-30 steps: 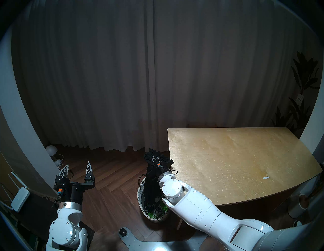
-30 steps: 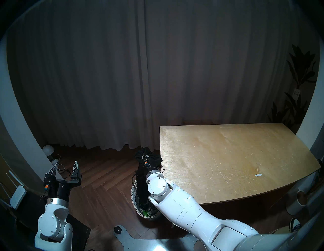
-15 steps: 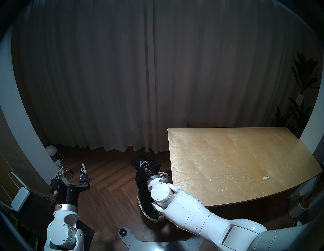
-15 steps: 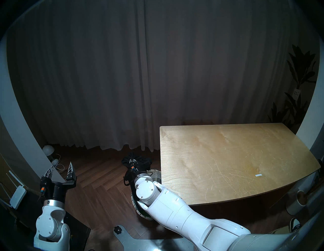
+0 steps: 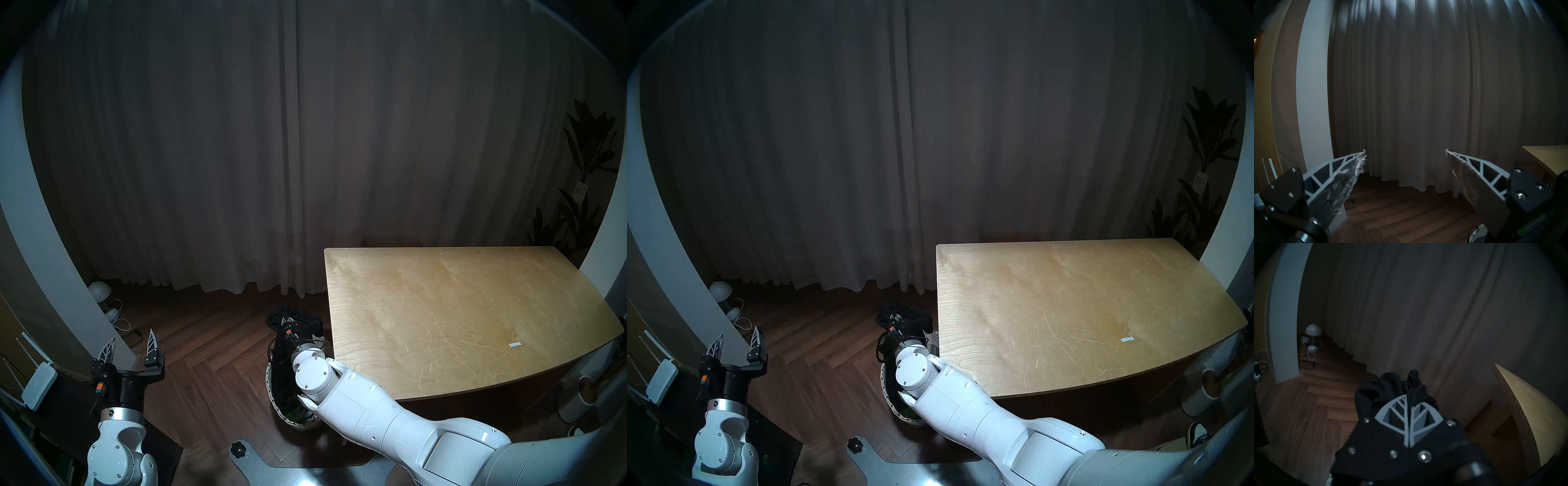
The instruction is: Toss clothes into the laundry hamper
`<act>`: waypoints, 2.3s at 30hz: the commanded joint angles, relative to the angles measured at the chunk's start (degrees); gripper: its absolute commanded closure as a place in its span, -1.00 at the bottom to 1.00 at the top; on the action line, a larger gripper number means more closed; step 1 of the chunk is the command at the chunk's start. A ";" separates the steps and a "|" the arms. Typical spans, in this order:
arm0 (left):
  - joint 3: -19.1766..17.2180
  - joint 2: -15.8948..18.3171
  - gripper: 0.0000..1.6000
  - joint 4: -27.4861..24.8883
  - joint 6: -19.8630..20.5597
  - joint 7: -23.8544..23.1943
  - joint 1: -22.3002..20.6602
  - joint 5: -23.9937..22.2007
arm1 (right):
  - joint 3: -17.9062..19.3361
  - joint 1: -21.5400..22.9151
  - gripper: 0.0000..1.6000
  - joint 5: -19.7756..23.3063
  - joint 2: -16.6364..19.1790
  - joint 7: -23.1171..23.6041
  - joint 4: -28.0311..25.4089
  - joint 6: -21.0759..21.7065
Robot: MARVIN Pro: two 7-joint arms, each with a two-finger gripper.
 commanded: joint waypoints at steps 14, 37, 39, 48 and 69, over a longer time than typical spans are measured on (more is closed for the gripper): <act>-1.32 0.80 -1.00 0.05 -1.85 -1.25 -0.33 -0.76 | 0.68 5.07 1.00 -0.41 -5.44 -2.44 8.98 -5.21; -0.79 -1.21 -1.00 -1.10 -3.48 -0.63 0.36 0.67 | 1.83 4.01 -1.00 -1.04 -3.80 -4.71 2.50 -8.47; -0.74 -1.27 -1.00 -1.16 -3.45 -0.55 0.47 0.71 | 2.74 4.58 -1.00 -0.55 -4.33 -5.27 1.14 -10.25; 1.96 -1.05 -1.00 -2.07 -2.87 -1.06 -0.96 1.38 | 8.74 10.08 -1.00 0.94 -2.61 -9.94 -4.91 -15.88; 16.18 0.51 -1.00 -2.83 1.83 -5.31 -11.51 4.03 | 28.13 8.26 -1.00 3.06 13.27 -20.84 -15.97 -18.48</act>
